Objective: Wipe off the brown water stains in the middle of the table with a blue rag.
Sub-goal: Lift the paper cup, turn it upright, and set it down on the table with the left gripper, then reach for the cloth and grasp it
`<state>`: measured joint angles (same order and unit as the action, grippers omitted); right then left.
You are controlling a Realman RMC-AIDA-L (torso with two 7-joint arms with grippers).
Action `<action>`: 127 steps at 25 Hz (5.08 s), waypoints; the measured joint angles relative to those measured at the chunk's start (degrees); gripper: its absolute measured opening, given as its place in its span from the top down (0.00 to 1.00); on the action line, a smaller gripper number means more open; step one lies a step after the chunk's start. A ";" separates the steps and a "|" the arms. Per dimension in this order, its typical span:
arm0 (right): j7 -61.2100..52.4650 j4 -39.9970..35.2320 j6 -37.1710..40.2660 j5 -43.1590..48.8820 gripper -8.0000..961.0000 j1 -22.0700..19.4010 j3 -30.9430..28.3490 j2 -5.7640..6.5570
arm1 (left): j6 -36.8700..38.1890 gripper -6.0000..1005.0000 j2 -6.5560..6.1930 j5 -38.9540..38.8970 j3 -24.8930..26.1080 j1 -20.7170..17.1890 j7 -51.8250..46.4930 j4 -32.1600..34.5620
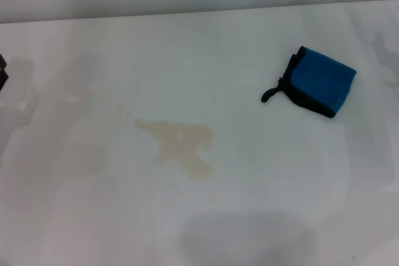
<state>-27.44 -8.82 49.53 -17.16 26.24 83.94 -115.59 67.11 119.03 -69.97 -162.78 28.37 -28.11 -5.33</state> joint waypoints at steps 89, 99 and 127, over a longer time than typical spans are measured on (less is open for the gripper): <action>-0.33 -0.05 2.20 0.11 0.11 -1.63 1.36 -0.27 | 2.57 0.13 0.17 -7.15 0.69 -18.41 15.88 22.93; -0.57 -5.93 1.33 1.36 0.11 -1.28 11.80 0.23 | 8.16 0.13 -0.05 -12.61 0.72 -20.88 2.42 14.88; 53.45 -41.99 -104.70 -16.29 0.13 17.62 -21.90 3.84 | 8.21 0.13 -0.01 -12.39 0.35 -17.49 0.85 14.40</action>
<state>26.00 -50.81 -55.17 -33.45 43.86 62.04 -111.75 75.32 119.02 -82.35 -162.43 10.87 -27.27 9.07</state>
